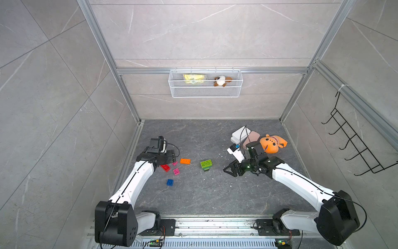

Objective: Assemble a carrot with lego
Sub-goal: Pick up the lego brick from the center of the board.

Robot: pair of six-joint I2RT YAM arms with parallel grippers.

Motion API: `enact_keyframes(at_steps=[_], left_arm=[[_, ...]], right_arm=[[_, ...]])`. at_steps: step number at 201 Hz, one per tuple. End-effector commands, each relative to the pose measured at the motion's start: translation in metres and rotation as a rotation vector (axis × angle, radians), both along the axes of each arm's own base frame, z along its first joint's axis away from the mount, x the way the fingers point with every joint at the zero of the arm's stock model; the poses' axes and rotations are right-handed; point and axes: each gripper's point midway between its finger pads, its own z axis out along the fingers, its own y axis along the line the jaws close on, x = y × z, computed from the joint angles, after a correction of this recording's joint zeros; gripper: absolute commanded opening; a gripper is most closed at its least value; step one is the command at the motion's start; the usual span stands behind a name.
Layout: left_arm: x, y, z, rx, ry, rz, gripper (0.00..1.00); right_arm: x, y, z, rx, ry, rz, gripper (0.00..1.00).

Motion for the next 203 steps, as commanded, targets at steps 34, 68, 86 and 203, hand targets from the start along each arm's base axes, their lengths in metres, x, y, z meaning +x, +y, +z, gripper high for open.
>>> enact_keyframes(at_steps=[34,68,86,203], left_arm=[[0.001,0.051,-0.039,-0.014,0.042,0.362,0.82],[0.019,0.036,-0.058,-0.124,0.068,0.383,0.81],[0.024,0.036,-0.065,-0.137,0.065,0.407,0.81],[0.019,0.028,-0.103,-0.07,0.147,0.413,0.58]], right_arm=[[0.012,0.011,0.011,0.01,-0.05,0.02,0.69],[0.012,0.011,0.007,-0.001,-0.05,0.028,0.69],[0.012,0.011,0.006,-0.003,-0.05,0.029,0.69],[0.012,0.014,-0.001,-0.002,-0.031,0.038,0.69]])
